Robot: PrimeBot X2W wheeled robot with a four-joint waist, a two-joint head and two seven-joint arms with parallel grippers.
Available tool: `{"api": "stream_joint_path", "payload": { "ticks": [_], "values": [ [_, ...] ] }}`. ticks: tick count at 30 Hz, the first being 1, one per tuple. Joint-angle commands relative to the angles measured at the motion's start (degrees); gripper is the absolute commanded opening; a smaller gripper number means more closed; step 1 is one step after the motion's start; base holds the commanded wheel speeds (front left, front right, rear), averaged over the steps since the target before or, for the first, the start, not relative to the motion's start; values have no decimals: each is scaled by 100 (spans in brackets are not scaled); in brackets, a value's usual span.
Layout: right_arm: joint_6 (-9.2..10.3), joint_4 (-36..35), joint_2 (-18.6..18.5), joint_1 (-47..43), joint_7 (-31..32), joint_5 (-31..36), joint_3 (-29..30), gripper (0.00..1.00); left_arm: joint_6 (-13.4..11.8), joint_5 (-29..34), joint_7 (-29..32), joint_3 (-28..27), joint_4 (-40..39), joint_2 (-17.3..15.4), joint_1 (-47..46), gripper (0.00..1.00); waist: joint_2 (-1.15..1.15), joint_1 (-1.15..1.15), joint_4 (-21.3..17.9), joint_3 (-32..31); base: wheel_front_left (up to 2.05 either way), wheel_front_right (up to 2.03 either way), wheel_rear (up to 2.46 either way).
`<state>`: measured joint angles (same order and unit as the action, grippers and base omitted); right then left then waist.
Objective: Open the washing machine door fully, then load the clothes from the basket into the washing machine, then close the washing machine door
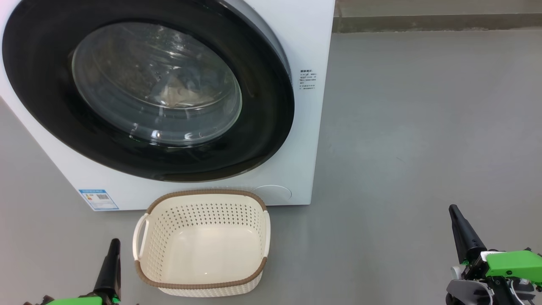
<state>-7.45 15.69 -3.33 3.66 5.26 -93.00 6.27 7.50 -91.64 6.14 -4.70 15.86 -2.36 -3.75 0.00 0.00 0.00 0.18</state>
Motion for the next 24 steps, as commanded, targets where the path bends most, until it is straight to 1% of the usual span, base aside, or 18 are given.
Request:
{"api": "stream_joint_path", "payload": {
  "ticks": [1,24],
  "values": [
    [-3,-173,-32,243,38,-5,-81,0,-1,-51,37,-184,-180,-52,-245,0,0,0,0,0,0,0,0],
    [-3,-171,-11,245,62,20,-51,0,-1,-51,36,-184,-181,-52,-244,0,0,0,0,0,0,0,0]
  ]
}}
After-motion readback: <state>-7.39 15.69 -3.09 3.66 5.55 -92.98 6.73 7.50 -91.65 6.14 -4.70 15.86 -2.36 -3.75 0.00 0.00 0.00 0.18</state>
